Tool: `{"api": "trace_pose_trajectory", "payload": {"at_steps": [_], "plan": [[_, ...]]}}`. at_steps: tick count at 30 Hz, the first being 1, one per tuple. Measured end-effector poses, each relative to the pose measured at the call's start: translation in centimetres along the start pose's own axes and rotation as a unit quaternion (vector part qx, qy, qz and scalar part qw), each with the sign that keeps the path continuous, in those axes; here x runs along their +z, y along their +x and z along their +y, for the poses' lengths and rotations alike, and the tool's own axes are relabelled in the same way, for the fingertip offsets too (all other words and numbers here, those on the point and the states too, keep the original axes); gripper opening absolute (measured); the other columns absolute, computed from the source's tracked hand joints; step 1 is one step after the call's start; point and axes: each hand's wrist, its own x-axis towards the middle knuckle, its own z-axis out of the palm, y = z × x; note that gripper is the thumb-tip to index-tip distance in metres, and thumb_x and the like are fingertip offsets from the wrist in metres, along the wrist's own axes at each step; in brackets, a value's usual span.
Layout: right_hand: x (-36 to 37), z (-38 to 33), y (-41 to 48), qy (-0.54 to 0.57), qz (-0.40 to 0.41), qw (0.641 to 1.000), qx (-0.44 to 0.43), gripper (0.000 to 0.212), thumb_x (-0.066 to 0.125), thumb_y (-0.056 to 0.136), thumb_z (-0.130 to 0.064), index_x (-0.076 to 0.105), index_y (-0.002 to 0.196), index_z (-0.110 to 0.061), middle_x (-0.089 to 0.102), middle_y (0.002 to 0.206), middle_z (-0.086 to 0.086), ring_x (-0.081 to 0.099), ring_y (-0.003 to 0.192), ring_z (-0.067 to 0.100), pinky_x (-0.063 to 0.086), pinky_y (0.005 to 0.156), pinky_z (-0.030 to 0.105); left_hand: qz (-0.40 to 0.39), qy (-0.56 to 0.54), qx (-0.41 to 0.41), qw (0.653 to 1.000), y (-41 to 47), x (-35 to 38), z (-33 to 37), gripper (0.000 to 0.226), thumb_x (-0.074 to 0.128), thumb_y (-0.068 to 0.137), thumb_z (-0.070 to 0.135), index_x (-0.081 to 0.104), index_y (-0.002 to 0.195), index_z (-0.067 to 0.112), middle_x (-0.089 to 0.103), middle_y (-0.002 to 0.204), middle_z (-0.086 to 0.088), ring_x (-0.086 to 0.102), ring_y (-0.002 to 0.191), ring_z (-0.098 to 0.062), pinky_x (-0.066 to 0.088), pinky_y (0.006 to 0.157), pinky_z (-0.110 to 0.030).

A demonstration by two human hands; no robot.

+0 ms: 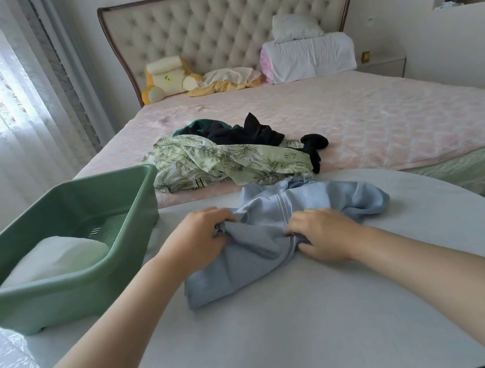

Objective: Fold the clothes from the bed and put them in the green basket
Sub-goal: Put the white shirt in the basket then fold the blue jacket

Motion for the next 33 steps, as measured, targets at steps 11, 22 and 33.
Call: {"api": "trace_pose_trajectory", "payload": {"at_steps": [11, 22, 33], "plan": [[-3.8, 0.8, 2.3, 0.135, 0.326, 0.927, 0.126, 0.028, 0.059, 0.094, -0.007, 0.072, 0.118, -0.016, 0.045, 0.096, 0.002, 0.056, 0.08, 0.03, 0.046, 0.063, 0.036, 0.19, -0.131, -0.14, 0.963, 1.0, -0.6, -0.6, 0.024, 0.046, 0.103, 0.026, 0.049, 0.086, 0.009, 0.055, 0.07, -0.007, 0.052, 0.067, -0.026, 0.035, 0.058, -0.036], [-2.5, -1.7, 4.2, 0.261, 0.095, 0.939, 0.203, 0.023, 0.05, 0.095, -0.022, 0.063, 0.079, -0.013, 0.068, 0.086, 0.002, 0.059, 0.09, 0.024, 0.045, 0.079, 0.035, 0.007, 0.11, 0.104, 0.989, 0.0, -0.1, 0.0, 0.019, 0.057, 0.083, 0.021, 0.064, 0.099, 0.03, 0.059, 0.103, 0.011, 0.057, 0.095, -0.015, 0.043, 0.08, -0.031], [-1.5, -3.0, 2.3, 0.208, -0.053, 0.973, 0.089, 0.082, 0.067, 0.076, -0.017, 0.016, 0.136, -0.039, 0.06, 0.102, 0.002, 0.063, 0.085, 0.018, 0.051, 0.073, 0.033, -0.09, 0.068, -0.012, 0.993, 0.4, 2.4, -1.5, 0.01, 0.065, 0.088, 0.018, 0.066, 0.096, 0.013, 0.052, 0.097, -0.001, 0.057, 0.092, -0.031, 0.034, 0.075, -0.032]]}}
